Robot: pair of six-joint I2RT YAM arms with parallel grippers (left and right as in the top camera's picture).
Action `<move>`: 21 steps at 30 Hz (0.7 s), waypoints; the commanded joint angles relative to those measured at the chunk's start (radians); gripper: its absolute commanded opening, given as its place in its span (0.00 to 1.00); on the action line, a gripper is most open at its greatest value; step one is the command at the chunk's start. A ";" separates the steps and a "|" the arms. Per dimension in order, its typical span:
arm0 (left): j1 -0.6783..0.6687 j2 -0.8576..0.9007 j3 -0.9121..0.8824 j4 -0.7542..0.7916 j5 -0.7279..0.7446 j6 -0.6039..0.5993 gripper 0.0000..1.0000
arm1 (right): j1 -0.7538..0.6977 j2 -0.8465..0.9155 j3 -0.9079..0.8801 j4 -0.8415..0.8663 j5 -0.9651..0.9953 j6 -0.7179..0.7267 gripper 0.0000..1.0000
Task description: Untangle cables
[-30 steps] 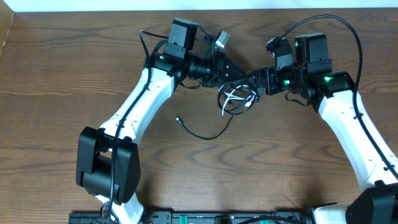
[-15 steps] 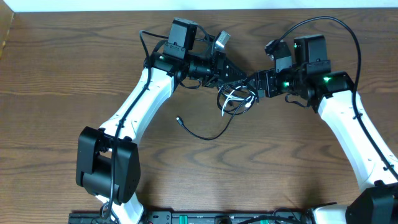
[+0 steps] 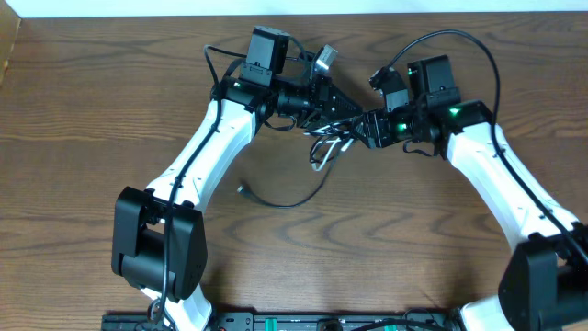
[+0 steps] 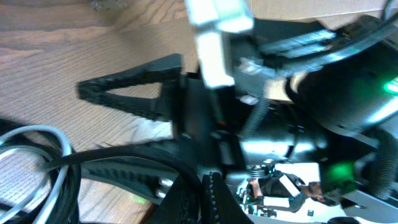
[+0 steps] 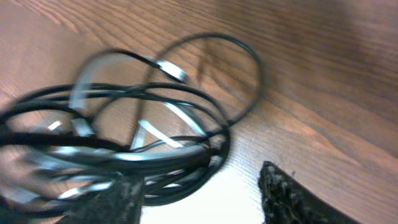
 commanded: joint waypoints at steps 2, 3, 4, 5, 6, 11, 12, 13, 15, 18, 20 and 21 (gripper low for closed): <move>-0.004 -0.002 0.008 0.008 0.047 -0.008 0.07 | 0.012 0.048 -0.013 0.031 -0.006 0.051 0.47; -0.004 -0.002 0.008 0.008 0.047 -0.009 0.07 | 0.012 0.056 -0.013 0.037 -0.006 0.061 0.44; -0.004 -0.002 0.008 0.008 0.047 -0.009 0.07 | 0.012 0.060 -0.013 0.044 -0.006 0.075 0.41; -0.004 -0.002 0.008 0.008 0.047 -0.010 0.07 | 0.012 0.066 -0.013 0.049 -0.006 0.080 0.38; -0.004 -0.002 0.008 0.008 0.047 -0.013 0.07 | 0.012 0.069 -0.013 0.050 -0.006 0.081 0.36; -0.002 -0.002 0.008 0.031 0.047 -0.012 0.07 | 0.011 0.071 -0.013 0.052 -0.005 0.096 0.36; -0.002 -0.002 0.008 0.057 0.048 -0.012 0.08 | 0.009 0.071 -0.013 0.052 0.002 0.106 0.36; -0.002 -0.002 0.008 0.071 0.048 -0.013 0.08 | 0.007 0.071 -0.013 0.051 0.012 0.112 0.35; -0.002 -0.002 0.008 0.092 0.048 -0.016 0.07 | 0.002 0.071 -0.013 0.047 0.026 0.122 0.33; -0.002 -0.002 0.008 0.113 0.049 -0.016 0.07 | -0.011 0.071 -0.013 0.037 0.039 0.140 0.30; -0.002 -0.002 0.008 0.129 0.055 -0.016 0.07 | -0.024 0.070 -0.013 0.029 0.039 0.140 0.29; -0.002 -0.002 0.008 0.140 0.060 -0.016 0.07 | -0.032 0.069 -0.013 0.023 0.039 0.140 0.29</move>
